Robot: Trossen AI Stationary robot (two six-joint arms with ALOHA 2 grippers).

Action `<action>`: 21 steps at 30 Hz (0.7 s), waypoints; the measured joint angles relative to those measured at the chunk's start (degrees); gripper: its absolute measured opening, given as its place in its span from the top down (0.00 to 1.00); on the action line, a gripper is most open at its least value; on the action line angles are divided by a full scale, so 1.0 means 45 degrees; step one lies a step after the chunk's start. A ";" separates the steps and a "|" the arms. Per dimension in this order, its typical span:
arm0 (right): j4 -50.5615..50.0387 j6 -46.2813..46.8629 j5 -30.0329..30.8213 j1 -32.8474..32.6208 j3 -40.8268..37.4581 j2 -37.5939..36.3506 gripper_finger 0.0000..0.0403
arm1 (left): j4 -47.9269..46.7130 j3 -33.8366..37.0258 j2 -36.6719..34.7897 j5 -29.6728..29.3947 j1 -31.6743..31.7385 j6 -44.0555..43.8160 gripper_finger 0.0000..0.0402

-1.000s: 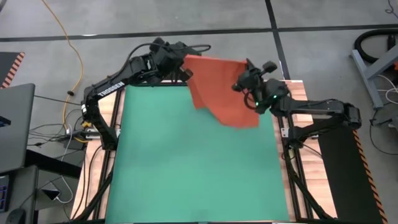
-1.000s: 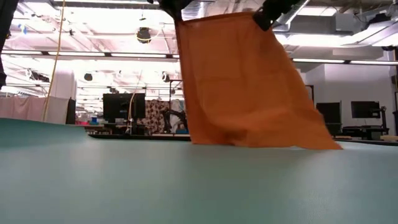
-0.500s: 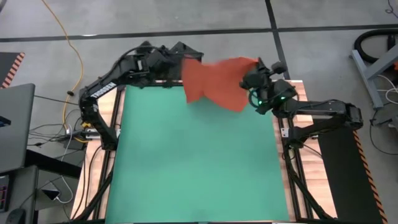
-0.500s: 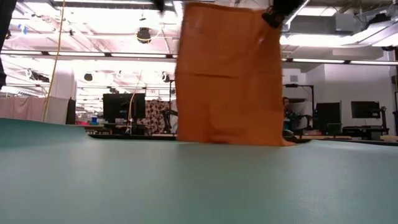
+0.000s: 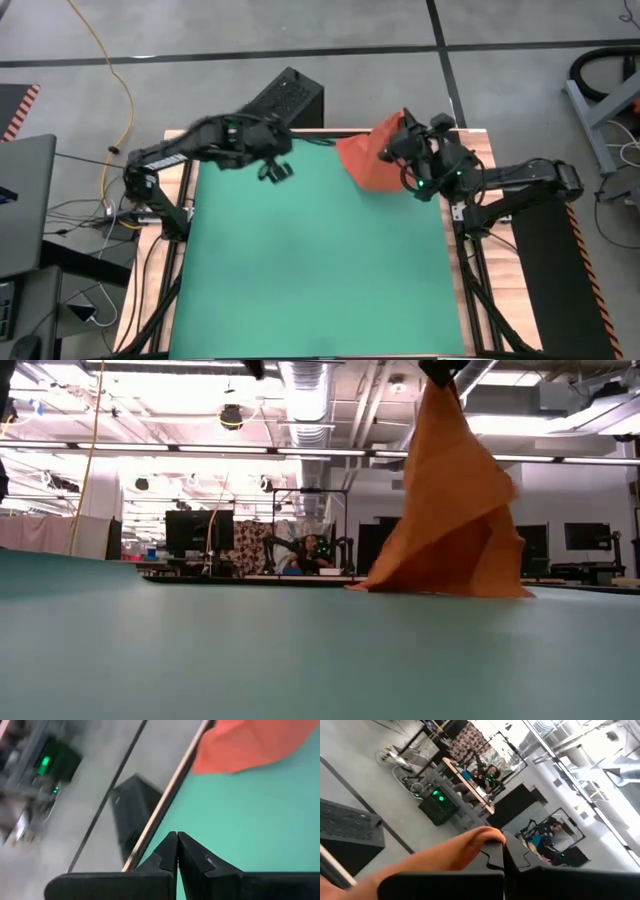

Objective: Roll towel
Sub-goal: Fold the orange towel

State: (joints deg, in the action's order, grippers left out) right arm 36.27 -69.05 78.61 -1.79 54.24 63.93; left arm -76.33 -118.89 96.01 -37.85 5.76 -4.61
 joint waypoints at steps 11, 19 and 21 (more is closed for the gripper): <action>-0.0058 0.0018 -0.0033 0.0017 0.0000 0.0017 0.99 | 1.0864 0.7483 0.0029 0.2718 -0.0623 0.4400 0.80; -0.0053 0.0052 -0.0058 0.0314 0.0000 0.0026 0.99 | 2.0073 1.2138 0.0398 0.2793 -0.1057 0.5923 0.64; -0.0055 0.0055 -0.0078 0.0483 0.0000 0.0026 0.99 | 2.2120 1.2718 0.0870 0.2218 -0.1305 0.6470 0.62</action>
State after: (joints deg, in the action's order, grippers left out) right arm 36.02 -68.80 78.26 0.38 54.24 64.05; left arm 23.21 -61.65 99.92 -27.87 -0.11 24.51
